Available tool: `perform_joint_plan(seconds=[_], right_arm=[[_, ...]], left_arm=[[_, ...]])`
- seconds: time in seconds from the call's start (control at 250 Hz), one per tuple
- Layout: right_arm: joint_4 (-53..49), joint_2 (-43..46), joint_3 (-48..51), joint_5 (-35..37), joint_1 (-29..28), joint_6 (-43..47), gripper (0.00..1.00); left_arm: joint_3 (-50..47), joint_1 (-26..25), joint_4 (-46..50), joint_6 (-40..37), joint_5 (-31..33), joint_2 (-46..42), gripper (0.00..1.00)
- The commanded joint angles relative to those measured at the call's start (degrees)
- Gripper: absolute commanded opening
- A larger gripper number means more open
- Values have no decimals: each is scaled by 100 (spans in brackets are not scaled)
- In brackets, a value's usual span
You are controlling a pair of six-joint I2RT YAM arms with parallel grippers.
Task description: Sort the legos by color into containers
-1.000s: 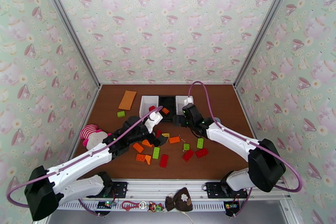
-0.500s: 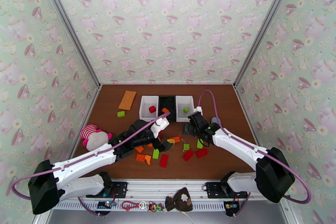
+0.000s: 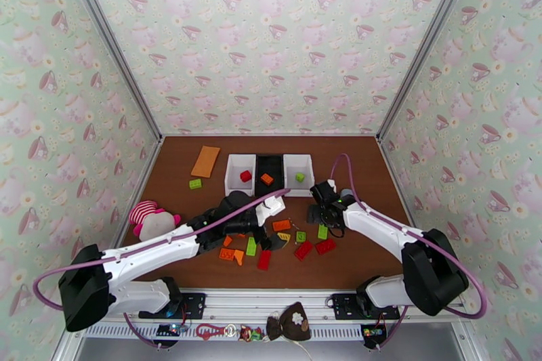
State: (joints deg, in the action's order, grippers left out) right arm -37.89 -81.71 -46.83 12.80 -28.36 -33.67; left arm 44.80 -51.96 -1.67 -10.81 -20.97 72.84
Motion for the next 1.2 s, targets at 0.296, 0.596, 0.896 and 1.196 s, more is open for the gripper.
perform_joint_plan(seconds=[0.296, 0.596, 0.896, 1.196], right_arm=[[102, -303, 79, -236, 38, -358, 76], [263, -570, 144, -420, 41, -396, 72], [346, -638, 205, -500, 48, -379, 54], [346, -327, 176, -407, 50, -233, 40]], left_arm=[[23, 45, -228, -264, -415, 126, 100], [-16, 130, -263, -360, -581, 95, 100], [-67, 152, -341, -315, -659, 115, 100], [-118, 164, -387, -264, -578, 38, 100]])
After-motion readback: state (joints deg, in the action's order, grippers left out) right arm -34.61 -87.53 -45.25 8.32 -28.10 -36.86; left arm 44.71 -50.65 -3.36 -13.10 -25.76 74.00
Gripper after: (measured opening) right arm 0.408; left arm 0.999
